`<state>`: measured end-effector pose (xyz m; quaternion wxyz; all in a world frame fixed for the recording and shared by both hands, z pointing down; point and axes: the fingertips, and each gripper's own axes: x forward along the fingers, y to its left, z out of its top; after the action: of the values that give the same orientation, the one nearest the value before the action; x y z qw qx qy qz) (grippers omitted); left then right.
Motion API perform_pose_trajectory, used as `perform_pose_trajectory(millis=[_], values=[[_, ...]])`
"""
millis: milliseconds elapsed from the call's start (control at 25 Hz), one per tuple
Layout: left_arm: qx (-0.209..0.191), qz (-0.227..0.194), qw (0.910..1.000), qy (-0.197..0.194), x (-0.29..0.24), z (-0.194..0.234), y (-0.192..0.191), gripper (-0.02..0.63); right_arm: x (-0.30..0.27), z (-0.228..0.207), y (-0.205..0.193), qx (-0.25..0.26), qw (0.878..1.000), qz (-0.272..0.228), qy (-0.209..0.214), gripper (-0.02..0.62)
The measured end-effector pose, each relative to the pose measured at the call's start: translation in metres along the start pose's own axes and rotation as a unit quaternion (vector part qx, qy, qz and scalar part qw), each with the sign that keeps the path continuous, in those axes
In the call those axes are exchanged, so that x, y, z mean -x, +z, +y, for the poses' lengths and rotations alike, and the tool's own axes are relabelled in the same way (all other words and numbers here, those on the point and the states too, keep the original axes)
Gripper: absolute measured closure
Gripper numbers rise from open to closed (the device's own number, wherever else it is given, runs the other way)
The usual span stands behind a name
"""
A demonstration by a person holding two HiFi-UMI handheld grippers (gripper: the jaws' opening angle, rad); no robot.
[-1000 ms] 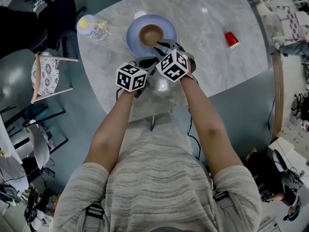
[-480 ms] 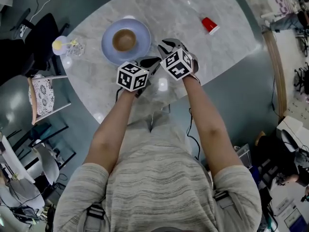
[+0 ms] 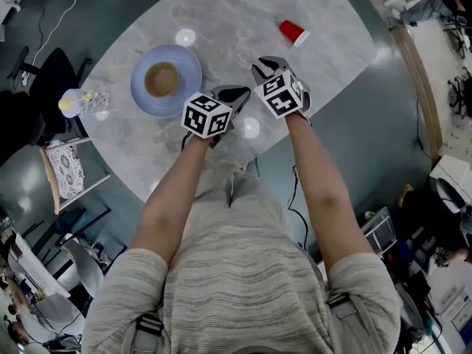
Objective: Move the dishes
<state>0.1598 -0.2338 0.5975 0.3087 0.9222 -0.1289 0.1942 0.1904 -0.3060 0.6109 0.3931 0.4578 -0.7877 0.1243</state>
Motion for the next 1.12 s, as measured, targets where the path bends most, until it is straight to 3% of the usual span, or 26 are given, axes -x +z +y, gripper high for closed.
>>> perform_pose_trajectory(millis=[440,800,1120], values=[[-0.006,0.023,0.9996,-0.018,-0.055,-0.007,0.009,0.58,0.0,-0.084,-0.041,-0.11,0.993,0.002,-0.043,0.495],[-0.015,0.032,0.999,-0.027,-0.085,-0.009,0.018,0.58,-0.005,-0.153,-0.077,-0.243,0.964,0.015,-0.105,0.48],[-0.022,0.041,0.9985,-0.03,-0.098,-0.011,0.023,0.58,-0.017,-0.18,-0.084,-0.321,0.941,0.001,-0.107,0.443]])
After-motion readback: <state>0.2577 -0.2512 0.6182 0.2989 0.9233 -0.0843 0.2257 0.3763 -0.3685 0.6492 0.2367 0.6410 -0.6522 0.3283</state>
